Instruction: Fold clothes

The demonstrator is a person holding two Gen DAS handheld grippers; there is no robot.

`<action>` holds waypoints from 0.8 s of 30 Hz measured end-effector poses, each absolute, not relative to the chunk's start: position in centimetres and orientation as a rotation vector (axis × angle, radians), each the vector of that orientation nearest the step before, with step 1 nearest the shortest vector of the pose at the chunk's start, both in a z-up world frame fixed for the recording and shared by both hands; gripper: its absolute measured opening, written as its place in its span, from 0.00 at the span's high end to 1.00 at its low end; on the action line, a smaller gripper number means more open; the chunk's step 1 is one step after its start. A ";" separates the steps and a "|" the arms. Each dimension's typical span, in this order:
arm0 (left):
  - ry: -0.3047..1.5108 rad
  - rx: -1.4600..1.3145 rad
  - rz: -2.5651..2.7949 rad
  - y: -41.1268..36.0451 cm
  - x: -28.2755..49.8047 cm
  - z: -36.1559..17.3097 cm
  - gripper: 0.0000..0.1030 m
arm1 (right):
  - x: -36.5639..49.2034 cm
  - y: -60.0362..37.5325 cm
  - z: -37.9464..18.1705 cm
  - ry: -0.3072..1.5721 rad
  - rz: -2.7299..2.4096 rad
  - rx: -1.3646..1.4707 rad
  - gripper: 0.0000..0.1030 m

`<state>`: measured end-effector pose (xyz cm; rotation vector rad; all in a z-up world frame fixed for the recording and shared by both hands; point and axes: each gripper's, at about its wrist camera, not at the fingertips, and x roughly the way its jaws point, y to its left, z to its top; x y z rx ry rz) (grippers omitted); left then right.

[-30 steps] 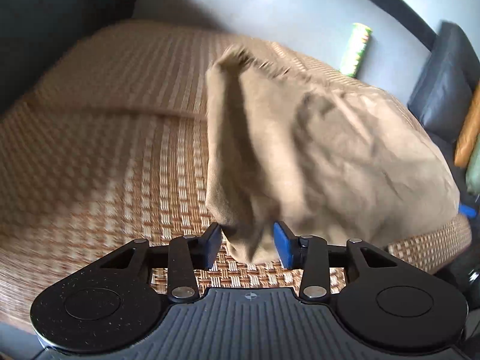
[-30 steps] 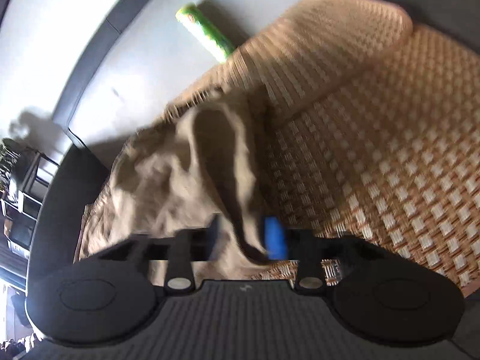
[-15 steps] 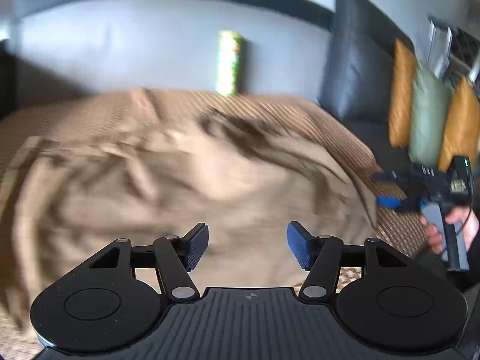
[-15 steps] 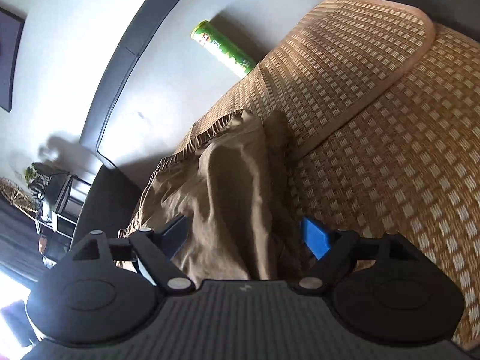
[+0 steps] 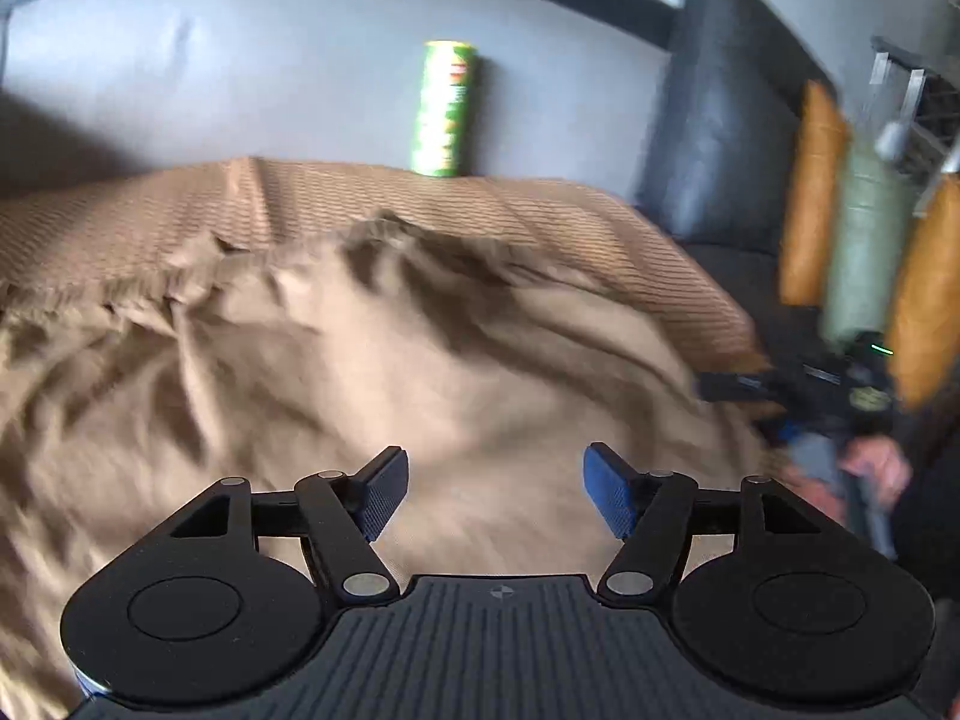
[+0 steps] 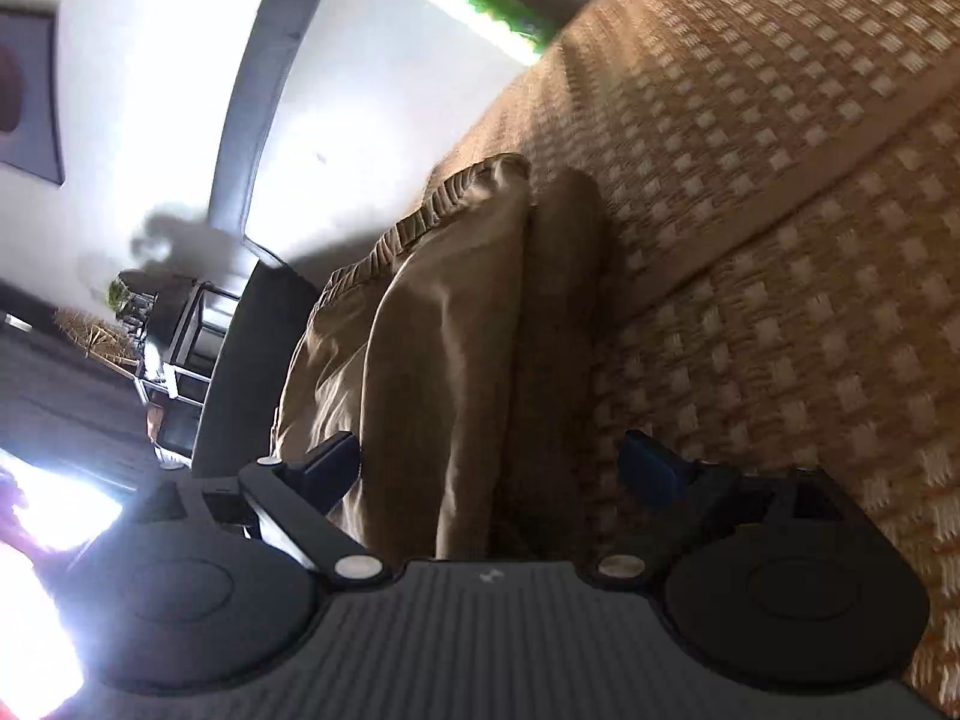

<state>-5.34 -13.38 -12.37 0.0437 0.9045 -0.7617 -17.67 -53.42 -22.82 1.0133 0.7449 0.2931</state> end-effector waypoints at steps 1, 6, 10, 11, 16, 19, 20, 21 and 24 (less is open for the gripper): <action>0.929 0.037 -0.739 -13.5 -4.6 -13.1 0.25 | -18.0 -53.3 -22.9 0.724 0.318 1.025 0.11; 0.991 0.031 -0.718 -13.9 -3.4 -16.3 0.26 | -18.6 -51.8 -23.4 0.729 0.285 1.010 0.26; 0.996 0.031 -0.719 -14.1 -3.3 -17.7 0.23 | -18.0 -50.4 -22.9 0.737 0.248 1.003 0.18; 0.998 0.030 -0.719 -14.1 -3.3 -18.1 0.23 | -17.4 -49.9 -22.8 0.742 0.248 1.007 0.17; 1.007 0.017 -0.731 -14.0 -3.1 -18.8 0.22 | -15.7 -47.8 -22.6 0.756 0.240 1.074 0.53; 1.016 0.004 -0.746 -13.4 -2.9 -18.5 0.22 | -15.7 -47.1 -21.1 0.748 0.206 1.093 0.63; 1.032 -0.026 -0.752 -12.9 -2.7 -18.1 0.22 | -15.7 -46.8 -20.2 0.745 0.192 1.085 0.64; 1.036 -0.077 -0.771 -11.9 -2.7 -17.6 0.22 | -15.6 -46.4 -19.1 0.746 0.178 1.070 0.65; 1.010 -0.183 -0.802 -8.5 -2.8 -15.7 0.21 | -14.9 -44.6 -14.7 0.743 0.163 0.996 0.66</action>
